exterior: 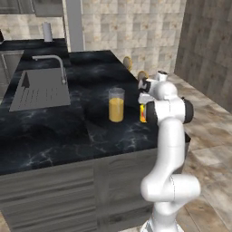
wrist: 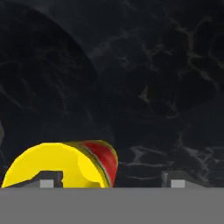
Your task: Place the pitcher and cup on the dining counter for serving.
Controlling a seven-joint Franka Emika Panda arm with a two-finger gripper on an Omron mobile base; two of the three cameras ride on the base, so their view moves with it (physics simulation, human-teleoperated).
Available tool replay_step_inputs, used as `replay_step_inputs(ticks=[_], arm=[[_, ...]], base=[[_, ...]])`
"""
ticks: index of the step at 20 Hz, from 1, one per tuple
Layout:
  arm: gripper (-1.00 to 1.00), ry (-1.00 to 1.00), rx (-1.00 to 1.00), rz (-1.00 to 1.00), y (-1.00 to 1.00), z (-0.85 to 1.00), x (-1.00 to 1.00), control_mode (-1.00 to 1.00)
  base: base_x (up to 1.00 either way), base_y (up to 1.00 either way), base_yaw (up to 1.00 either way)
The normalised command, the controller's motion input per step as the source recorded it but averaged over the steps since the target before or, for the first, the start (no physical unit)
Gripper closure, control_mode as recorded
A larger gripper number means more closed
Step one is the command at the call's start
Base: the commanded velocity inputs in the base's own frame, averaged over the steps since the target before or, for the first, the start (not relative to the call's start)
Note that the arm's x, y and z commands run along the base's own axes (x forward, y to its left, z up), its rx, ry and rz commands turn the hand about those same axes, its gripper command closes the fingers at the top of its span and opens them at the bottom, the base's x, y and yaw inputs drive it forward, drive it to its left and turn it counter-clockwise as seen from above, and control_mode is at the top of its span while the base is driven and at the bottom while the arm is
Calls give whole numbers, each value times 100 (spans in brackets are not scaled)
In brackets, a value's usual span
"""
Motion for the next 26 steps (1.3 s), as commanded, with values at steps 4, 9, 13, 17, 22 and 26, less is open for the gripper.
replay_step_inputs(ticks=[4,9,13,17,22,26], arm=[[-100,-22,-2,0,33,85,-63,-100],[-100,-30,-6,1,47,82,-97,-100],[-100,-31,-7,0,49,43,-100,-100],[-100,-28,-7,0,53,6,-100,-100],[-100,-25,-8,0,55,-22,-100,-100],[-100,-21,-2,0,46,-24,-100,-100]], base=[[0,0,0],[0,0,0],[0,0,0],[0,0,0],[0,0,0],[0,0,0]])
